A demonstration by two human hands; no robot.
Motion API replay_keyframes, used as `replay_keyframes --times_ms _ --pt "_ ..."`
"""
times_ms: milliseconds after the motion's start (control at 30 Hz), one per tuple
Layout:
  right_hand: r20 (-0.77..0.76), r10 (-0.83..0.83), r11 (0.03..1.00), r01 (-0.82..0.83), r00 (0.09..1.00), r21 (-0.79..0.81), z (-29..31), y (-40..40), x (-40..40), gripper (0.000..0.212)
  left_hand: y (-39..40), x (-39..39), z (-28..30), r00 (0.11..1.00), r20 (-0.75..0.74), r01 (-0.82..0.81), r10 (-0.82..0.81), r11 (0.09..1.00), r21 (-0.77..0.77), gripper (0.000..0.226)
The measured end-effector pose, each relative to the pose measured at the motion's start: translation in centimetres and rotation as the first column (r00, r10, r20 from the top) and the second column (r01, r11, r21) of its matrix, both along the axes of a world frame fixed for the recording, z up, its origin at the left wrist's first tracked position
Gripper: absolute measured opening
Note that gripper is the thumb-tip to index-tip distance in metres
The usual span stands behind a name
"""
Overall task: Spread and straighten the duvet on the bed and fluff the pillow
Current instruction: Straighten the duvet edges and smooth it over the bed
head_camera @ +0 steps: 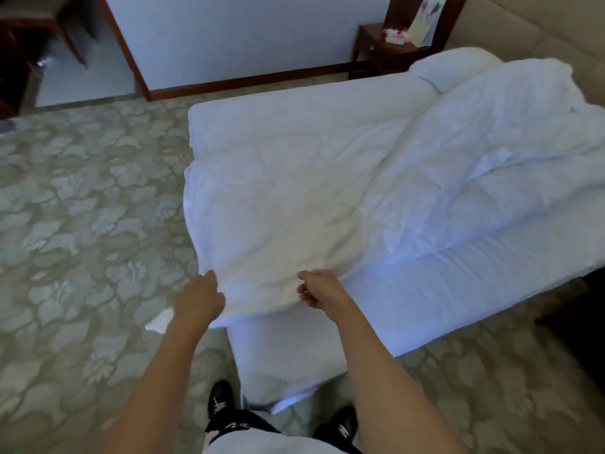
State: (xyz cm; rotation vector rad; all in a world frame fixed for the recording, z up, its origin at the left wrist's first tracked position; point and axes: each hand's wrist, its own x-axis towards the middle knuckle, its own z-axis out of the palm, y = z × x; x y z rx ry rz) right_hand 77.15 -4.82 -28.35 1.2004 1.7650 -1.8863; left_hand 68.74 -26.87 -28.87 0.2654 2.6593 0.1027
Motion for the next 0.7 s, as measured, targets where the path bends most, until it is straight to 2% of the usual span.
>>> replay_keyframes --times_ms 67,133,300,467,700 --pt "-0.021 -0.043 0.999 0.044 0.999 0.013 -0.8 4.6 3.7 0.022 5.6 3.0 0.5 0.999 0.044 0.001 -0.005 0.995 0.102 0.019" --pt "-0.046 -0.157 0.986 0.159 0.987 0.047 -1.0 9.7 7.5 0.028 11.6 5.8 1.7 0.997 0.070 0.027 -0.037 0.990 0.141 0.022" --pt "-0.113 -0.434 0.859 0.448 0.894 0.248 -0.2 21.7 15.8 0.038 23.6 9.8 3.2 0.973 0.046 0.212 -0.224 0.959 0.189 0.019" --pt "-0.123 -0.531 0.780 0.540 0.838 0.317 0.0 28.3 20.9 0.044 31.9 11.9 3.1 0.937 0.016 0.339 -0.350 0.917 0.211 0.018" --pt "-0.136 -0.579 0.713 0.581 0.804 0.393 0.4 37.2 24.5 0.042 42.4 14.6 1.3 0.875 0.062 0.455 -0.479 0.861 0.227 0.018"
